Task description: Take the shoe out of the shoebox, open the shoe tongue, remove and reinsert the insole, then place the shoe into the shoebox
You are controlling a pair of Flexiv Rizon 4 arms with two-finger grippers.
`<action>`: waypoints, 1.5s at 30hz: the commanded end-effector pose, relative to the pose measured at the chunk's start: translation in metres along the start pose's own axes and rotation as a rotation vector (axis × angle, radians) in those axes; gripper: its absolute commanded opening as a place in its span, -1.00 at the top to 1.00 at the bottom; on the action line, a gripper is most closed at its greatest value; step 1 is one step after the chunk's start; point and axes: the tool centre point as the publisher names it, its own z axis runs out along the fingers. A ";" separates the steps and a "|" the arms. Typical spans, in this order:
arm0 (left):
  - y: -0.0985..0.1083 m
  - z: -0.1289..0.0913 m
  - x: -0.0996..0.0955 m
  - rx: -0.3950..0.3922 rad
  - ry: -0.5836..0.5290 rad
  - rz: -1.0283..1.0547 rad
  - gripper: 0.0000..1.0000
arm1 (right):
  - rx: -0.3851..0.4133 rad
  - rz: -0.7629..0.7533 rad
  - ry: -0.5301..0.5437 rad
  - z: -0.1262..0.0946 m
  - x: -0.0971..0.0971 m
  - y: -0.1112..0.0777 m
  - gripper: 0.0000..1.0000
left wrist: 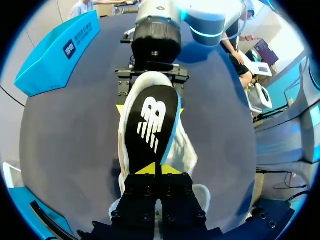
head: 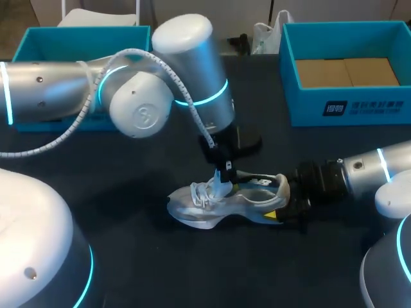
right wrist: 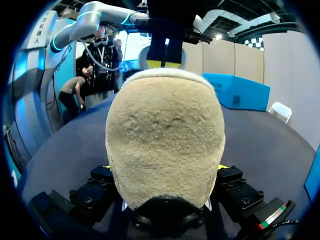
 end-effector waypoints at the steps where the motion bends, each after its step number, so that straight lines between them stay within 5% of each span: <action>1: 0.006 -0.009 0.008 0.048 -0.014 0.002 1.00 | 0.004 0.000 -0.002 0.001 0.002 0.000 1.00; 17: -0.039 0.000 0.006 0.044 -0.145 -0.083 1.00 | 0.004 0.000 -0.002 0.001 0.002 0.000 1.00; 20: -0.043 -0.001 0.004 0.043 -0.167 -0.081 0.35 | 0.004 0.000 -0.002 0.001 0.002 0.000 1.00; 27: -0.041 -0.011 0.011 0.054 -0.236 -0.058 0.05 | 0.004 0.000 -0.002 0.001 0.002 0.000 1.00; 45: -0.050 -0.007 0.032 0.072 -0.442 0.003 0.06 | 0.004 0.000 -0.002 0.001 0.002 0.000 1.00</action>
